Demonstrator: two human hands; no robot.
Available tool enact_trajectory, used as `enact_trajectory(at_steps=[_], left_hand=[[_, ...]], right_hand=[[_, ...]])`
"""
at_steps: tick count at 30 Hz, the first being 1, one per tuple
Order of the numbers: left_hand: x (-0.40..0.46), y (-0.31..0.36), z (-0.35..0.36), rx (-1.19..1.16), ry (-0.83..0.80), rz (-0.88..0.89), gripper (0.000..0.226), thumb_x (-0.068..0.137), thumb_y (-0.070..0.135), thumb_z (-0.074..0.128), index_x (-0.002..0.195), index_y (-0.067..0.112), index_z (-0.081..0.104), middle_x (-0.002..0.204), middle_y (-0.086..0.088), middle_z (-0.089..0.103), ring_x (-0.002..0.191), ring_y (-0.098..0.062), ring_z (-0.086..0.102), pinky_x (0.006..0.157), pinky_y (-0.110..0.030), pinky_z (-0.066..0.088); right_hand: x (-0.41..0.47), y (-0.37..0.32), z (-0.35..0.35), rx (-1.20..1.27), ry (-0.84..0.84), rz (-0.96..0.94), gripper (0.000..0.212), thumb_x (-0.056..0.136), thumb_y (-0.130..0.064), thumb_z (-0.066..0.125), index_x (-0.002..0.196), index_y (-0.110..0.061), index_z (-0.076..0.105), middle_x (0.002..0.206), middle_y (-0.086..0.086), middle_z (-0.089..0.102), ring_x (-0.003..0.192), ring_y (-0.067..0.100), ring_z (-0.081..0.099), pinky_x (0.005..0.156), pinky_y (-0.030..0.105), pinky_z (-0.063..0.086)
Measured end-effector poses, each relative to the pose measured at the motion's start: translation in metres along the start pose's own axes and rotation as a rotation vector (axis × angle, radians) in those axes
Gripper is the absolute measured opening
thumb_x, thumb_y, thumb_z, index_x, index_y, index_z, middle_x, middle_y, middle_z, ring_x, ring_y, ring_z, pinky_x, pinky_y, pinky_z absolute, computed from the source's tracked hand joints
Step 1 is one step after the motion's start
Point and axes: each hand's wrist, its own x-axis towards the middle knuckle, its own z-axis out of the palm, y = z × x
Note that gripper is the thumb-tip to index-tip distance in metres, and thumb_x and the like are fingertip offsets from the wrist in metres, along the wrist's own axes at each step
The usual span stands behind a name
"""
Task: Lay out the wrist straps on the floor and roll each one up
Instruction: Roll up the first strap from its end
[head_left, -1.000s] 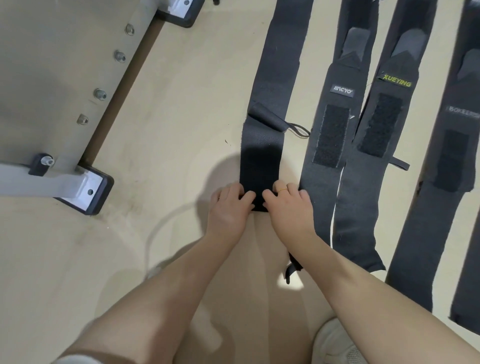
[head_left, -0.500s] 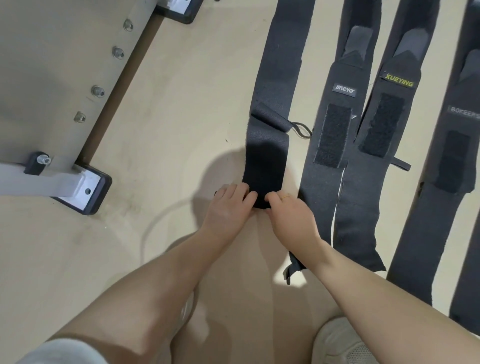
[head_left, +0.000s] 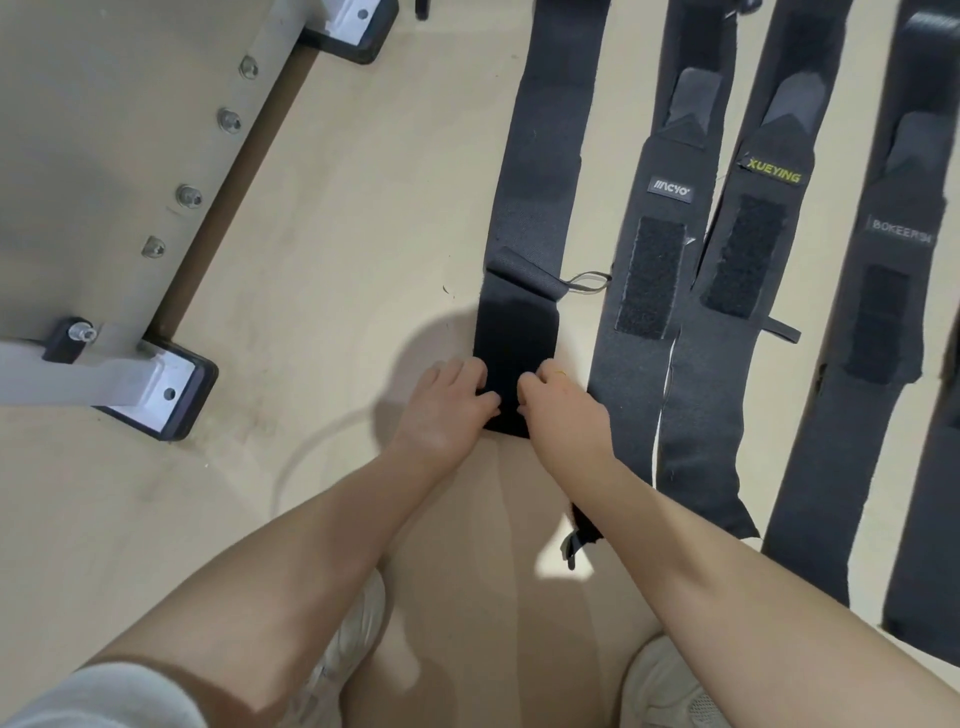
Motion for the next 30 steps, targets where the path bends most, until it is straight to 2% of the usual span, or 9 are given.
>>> enact_trajectory(at_steps=[3, 6, 9, 14, 16, 19, 23, 26, 30], left_hand=[[0.002, 0.008, -0.009, 0.047, -0.161, -0.011, 0.026, 0.096, 0.024, 0.038, 0.096, 0.013, 0.061, 0.092, -0.004, 0.055, 0.086, -0.022, 0.053, 0.066, -0.026, 0.025], [-0.003, 0.009, -0.002, -0.068, -0.242, -0.086, 0.019, 0.100, 0.022, 0.038, 0.104, 0.009, 0.052, 0.100, -0.005, 0.050, 0.095, -0.022, 0.051, 0.066, -0.027, 0.026], [-0.009, 0.009, -0.001, -0.209, -0.125, -0.083, 0.027, 0.087, 0.025, 0.045, 0.075, 0.006, 0.059, 0.073, -0.007, 0.054, 0.062, -0.024, 0.057, 0.050, -0.026, 0.036], [-0.008, -0.007, 0.008, -0.124, -0.081, 0.005, 0.018, 0.073, 0.019, 0.071, 0.080, 0.003, 0.067, 0.079, -0.011, 0.062, 0.065, -0.027, 0.061, 0.061, -0.028, 0.044], [-0.001, -0.008, 0.003, -0.219, -0.153, -0.030, 0.026, 0.078, 0.013, 0.072, 0.098, -0.002, 0.066, 0.092, -0.016, 0.062, 0.081, -0.033, 0.062, 0.068, -0.032, 0.047], [0.010, -0.006, -0.010, -0.308, -0.240, -0.159, 0.037, 0.097, 0.023, 0.049, 0.130, 0.008, 0.049, 0.121, -0.010, 0.054, 0.111, -0.027, 0.050, 0.087, -0.030, 0.036], [0.012, -0.008, -0.016, -0.367, -0.121, -0.269, 0.027, 0.096, 0.025, 0.049, 0.117, 0.007, 0.052, 0.122, -0.004, 0.051, 0.096, -0.025, 0.054, 0.075, -0.033, 0.040], [0.018, -0.011, -0.013, -0.346, -0.034, -0.310, 0.024, 0.095, 0.021, 0.053, 0.106, 0.002, 0.060, 0.119, -0.007, 0.053, 0.091, -0.025, 0.052, 0.072, -0.026, 0.031], [0.021, -0.015, -0.008, -0.240, -0.062, -0.208, 0.028, 0.097, 0.022, 0.049, 0.111, 0.003, 0.064, 0.114, -0.012, 0.060, 0.103, -0.031, 0.053, 0.078, -0.032, 0.030]], right_hand=[[-0.004, 0.003, 0.007, -0.074, -0.083, -0.115, 0.023, 0.096, -0.028, 0.052, 0.106, -0.008, 0.055, 0.112, 0.005, 0.047, 0.083, 0.018, 0.051, 0.056, 0.028, 0.038], [-0.015, 0.009, 0.016, -0.164, -0.075, -0.171, 0.037, 0.055, -0.023, 0.087, 0.083, -0.011, 0.066, 0.087, 0.004, 0.061, 0.065, 0.019, 0.059, 0.051, 0.024, 0.043], [-0.016, 0.012, 0.019, -0.077, -0.083, -0.118, 0.033, 0.070, -0.005, 0.074, 0.101, -0.008, 0.068, 0.098, 0.009, 0.062, 0.077, 0.025, 0.060, 0.061, 0.026, 0.038], [-0.003, 0.013, 0.013, -0.065, -0.020, -0.110, 0.035, 0.101, -0.027, 0.038, 0.134, -0.015, 0.038, 0.119, 0.003, 0.056, 0.103, 0.025, 0.055, 0.083, 0.033, 0.035], [0.001, 0.010, 0.008, -0.050, 0.009, -0.055, 0.029, 0.098, -0.027, 0.048, 0.123, -0.013, 0.047, 0.110, 0.005, 0.060, 0.098, 0.026, 0.057, 0.077, 0.034, 0.037], [0.006, 0.007, 0.006, -0.097, 0.136, -0.058, 0.028, 0.062, -0.012, 0.085, 0.083, -0.010, 0.066, 0.088, 0.009, 0.064, 0.069, 0.028, 0.059, 0.054, 0.029, 0.037], [0.014, 0.005, 0.003, -0.069, 0.148, -0.033, 0.031, 0.066, 0.000, 0.078, 0.094, -0.004, 0.064, 0.078, 0.012, 0.063, 0.058, 0.029, 0.060, 0.052, 0.027, 0.027], [0.021, 0.010, -0.003, -0.046, 0.076, -0.114, 0.019, 0.075, -0.007, 0.075, 0.087, -0.001, 0.062, 0.093, 0.015, 0.063, 0.069, 0.030, 0.060, 0.050, 0.027, 0.029], [0.025, 0.014, 0.003, -0.185, 0.070, -0.210, 0.041, 0.051, -0.022, 0.090, 0.080, -0.007, 0.065, 0.094, 0.011, 0.065, 0.061, 0.023, 0.061, 0.048, 0.024, 0.039]])
